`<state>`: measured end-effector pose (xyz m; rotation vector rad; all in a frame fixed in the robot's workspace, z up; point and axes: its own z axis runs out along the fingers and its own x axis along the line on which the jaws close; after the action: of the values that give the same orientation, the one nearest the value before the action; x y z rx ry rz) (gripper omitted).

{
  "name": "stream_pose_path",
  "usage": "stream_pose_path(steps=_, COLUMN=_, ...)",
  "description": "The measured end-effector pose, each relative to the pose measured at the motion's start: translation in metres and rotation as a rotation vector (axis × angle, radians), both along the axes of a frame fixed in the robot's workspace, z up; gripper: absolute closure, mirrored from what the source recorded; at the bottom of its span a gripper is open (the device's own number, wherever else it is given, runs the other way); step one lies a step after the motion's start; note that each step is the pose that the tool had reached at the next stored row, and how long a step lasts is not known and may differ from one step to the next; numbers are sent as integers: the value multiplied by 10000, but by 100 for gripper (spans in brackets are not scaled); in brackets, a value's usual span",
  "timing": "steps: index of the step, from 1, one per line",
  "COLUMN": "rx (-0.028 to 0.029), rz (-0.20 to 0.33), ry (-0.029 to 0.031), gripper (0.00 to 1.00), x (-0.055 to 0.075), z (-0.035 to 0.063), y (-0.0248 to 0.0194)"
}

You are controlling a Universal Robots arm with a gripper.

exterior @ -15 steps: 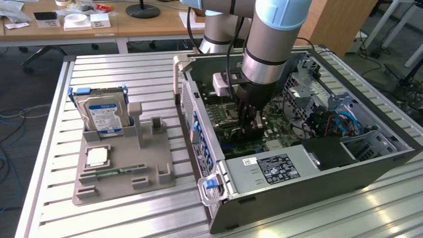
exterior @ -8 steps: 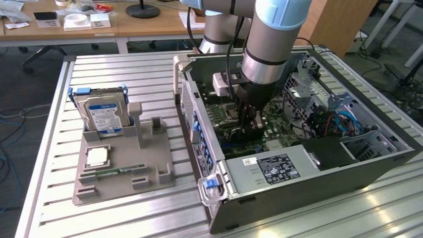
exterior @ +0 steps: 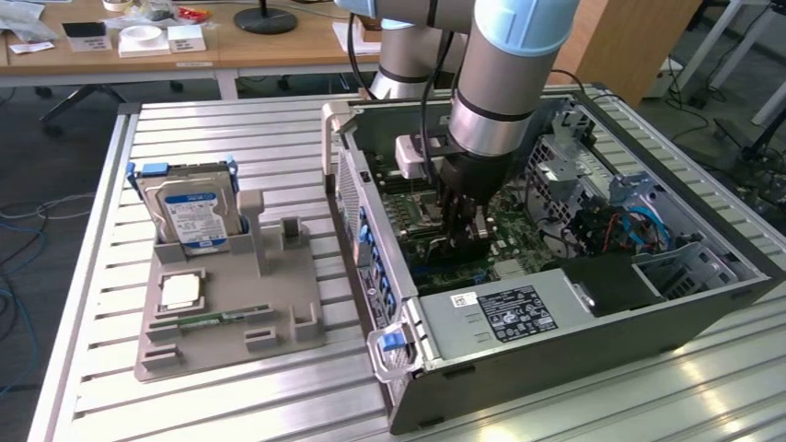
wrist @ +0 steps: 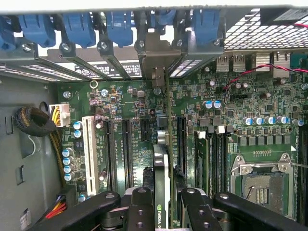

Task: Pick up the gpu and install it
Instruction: 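Insert the gpu into the slot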

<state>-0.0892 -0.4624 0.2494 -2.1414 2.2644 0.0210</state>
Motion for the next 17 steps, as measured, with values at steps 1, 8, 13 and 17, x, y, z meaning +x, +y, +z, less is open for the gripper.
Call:
stream_pose_path(steps=1, rx=0, rz=0, ry=0, gripper=73, x=0, z=0, y=0)
stream_pose_path(steps=8, rx=7, rz=-3, ry=-3, gripper=67, x=-1, z=-3, y=1)
stream_pose_path(steps=13, rx=0, rz=0, ry=0, gripper=49, x=0, z=0, y=0)
stream_pose_path(steps=17, rx=0, rz=0, ry=0, gripper=36, x=0, z=0, y=0)
